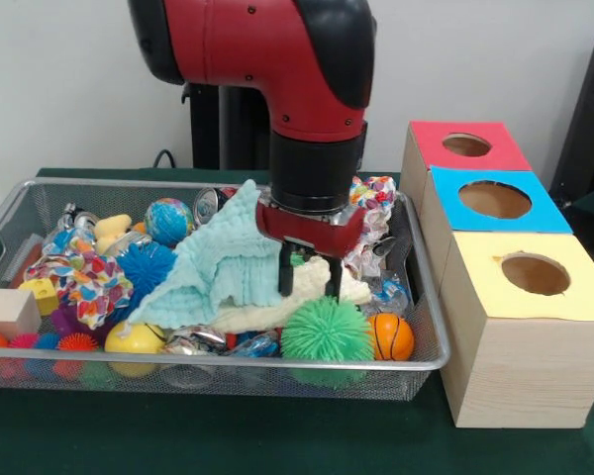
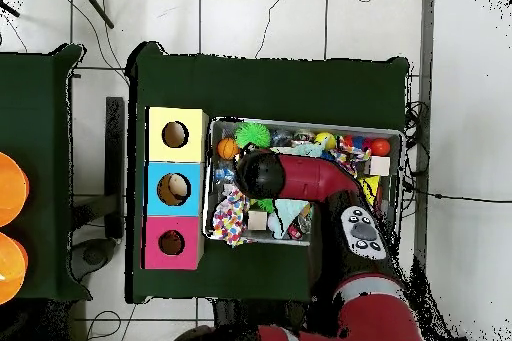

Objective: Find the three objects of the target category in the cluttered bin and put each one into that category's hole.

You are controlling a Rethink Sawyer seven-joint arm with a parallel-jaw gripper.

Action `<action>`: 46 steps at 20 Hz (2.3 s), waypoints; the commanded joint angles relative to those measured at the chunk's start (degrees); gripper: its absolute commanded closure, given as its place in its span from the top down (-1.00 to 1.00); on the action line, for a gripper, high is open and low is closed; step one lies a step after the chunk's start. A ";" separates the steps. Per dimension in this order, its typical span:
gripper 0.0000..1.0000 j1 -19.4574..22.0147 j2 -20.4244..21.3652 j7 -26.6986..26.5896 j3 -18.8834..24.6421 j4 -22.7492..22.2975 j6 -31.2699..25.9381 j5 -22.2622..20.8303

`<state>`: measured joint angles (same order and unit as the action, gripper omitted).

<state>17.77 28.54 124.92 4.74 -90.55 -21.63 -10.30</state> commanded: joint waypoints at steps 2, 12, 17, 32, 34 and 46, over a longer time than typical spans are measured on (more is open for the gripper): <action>1.00 3.84 -1.90 0.95 2.03 -5.45 6.96 -4.47; 1.00 3.70 -9.37 4.98 0.34 -5.76 19.17 -6.93; 1.00 2.53 -12.46 5.75 -0.44 -3.92 22.75 -5.97; -1.00 -0.64 -14.37 5.17 -1.08 1.76 19.10 -2.07; -1.00 -0.78 -12.75 3.69 -0.63 1.98 14.07 -1.69; -1.00 -1.24 9.93 1.16 -1.09 -5.49 -7.52 0.61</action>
<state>17.87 28.72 124.92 1.71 -92.95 -16.37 -12.77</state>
